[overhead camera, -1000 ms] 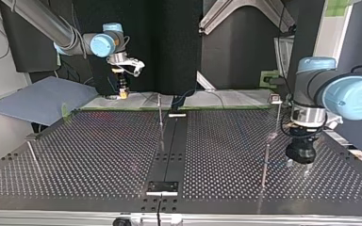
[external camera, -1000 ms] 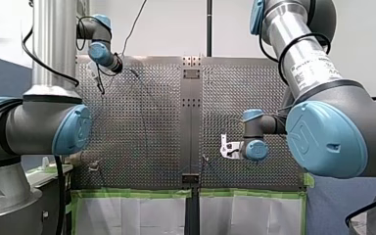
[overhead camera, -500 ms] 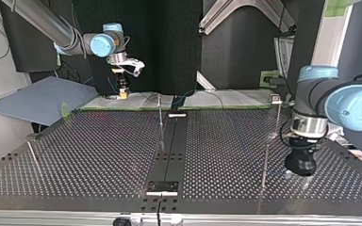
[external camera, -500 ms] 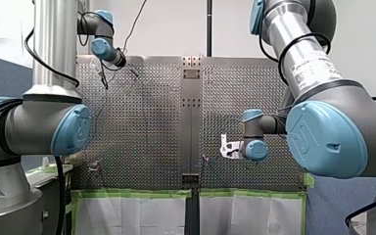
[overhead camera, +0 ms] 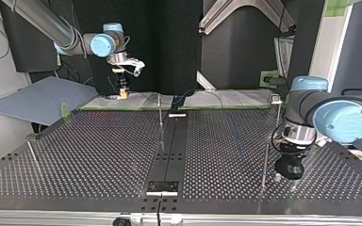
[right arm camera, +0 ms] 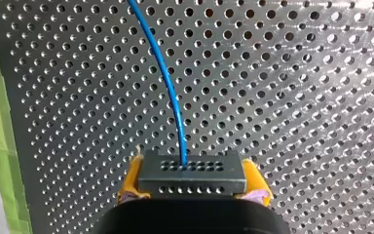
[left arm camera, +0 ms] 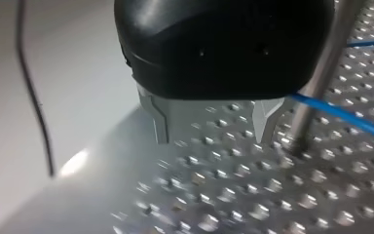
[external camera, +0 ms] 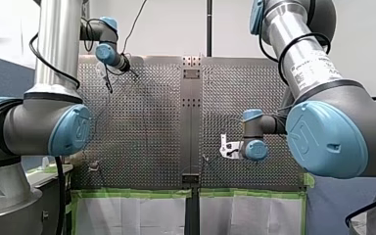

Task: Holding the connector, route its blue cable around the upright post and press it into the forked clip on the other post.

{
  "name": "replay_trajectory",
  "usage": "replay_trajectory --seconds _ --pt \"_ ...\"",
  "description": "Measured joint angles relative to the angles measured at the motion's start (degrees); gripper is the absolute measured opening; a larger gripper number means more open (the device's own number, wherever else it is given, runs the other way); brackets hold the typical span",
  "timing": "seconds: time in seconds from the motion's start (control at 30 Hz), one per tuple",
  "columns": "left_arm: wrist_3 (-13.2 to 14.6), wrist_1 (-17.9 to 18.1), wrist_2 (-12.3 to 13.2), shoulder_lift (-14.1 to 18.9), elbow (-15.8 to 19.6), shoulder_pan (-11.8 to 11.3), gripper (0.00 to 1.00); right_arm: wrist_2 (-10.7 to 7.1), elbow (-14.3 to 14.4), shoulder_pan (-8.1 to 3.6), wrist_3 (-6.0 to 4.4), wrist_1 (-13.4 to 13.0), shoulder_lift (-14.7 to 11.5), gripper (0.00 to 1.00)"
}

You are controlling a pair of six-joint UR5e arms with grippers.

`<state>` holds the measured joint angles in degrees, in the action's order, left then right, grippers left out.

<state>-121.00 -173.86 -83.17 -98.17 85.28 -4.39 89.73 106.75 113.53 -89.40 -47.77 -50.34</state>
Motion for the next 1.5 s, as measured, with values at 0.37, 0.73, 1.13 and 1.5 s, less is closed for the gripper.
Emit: replay_trajectory --seconds 0.37,0.73,1.13,1.5 --pt "-0.1 0.31 -0.4 -1.05 0.02 0.16 0.85 -0.01 0.0 0.12 0.06 0.18 0.01 0.0" --pt "-0.65 1.41 -0.05 -1.08 -0.74 -0.26 0.85 0.01 0.0 0.15 0.0 -0.02 -0.01 0.0" --pt "-0.63 1.28 -0.19 -2.48 -1.1 0.26 0.85 -0.03 0.0 0.18 -0.01 -0.05 0.01 0.0" --pt "-0.82 1.35 -0.76 -2.66 0.83 0.02 0.85 -0.16 0.0 0.17 -0.01 -0.07 -0.01 0.0"
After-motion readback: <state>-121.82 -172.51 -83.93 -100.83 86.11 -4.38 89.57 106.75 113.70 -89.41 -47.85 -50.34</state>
